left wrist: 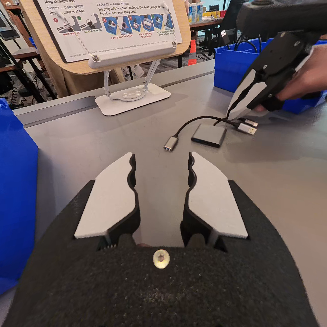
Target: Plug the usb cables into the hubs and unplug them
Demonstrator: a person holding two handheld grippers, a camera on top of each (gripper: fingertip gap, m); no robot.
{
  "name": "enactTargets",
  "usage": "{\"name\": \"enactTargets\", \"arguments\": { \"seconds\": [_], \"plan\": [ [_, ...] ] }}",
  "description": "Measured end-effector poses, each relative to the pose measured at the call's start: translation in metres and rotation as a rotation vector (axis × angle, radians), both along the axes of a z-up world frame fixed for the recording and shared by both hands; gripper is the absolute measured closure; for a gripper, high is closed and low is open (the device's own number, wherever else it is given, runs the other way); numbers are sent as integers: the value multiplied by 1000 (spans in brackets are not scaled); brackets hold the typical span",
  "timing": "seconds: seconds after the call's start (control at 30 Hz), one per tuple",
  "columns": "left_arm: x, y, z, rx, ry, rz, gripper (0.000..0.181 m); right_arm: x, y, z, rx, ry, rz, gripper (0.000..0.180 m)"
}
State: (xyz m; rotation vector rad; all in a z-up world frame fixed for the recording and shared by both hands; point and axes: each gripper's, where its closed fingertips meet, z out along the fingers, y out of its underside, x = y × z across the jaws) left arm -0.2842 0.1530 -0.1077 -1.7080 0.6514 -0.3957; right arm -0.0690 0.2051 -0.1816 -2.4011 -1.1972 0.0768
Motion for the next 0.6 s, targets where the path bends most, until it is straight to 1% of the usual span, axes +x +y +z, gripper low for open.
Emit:
{"name": "enactTargets", "arguments": {
  "seconds": [0.07, 0.13, 0.17, 0.2, 0.23, 0.3, 0.37, 0.43, 0.6],
  "plan": [
    [1, 0, -1, 2, 11, -2, 124, 7, 5, -4, -3, -33, 3, 175],
    [1, -1, -1, 9, 16, -2, 124, 6, 10, -3, 37, -8, -11, 174],
    [2, -1, -1, 10, 17, -2, 124, 5, 10, -2, 46, 15, -26, 167],
    [2, -1, -1, 10, 18, -2, 124, 6, 11, 1, 63, 32, -57, 154],
    [2, -1, -1, 8, 17, -3, 124, 6, 9, 5, 73, 59, -84, 148],
    [1, -1, -1, 7, 14, -2, 124, 2, 1, 18, 123, 110, -130, 143],
    [1, 0, -2, 1, 14, -3, 124, -5, -9, 33, 213, 157, -143, 141],
    [1, 0, -2, -3, 13, -2, 124, -5, -22, 38, 264, 173, -171, 142],
    [1, 0, -2, -8, 8, -1, 124, 8, -41, 16, 225, 185, -256, 142]
  ]
}}
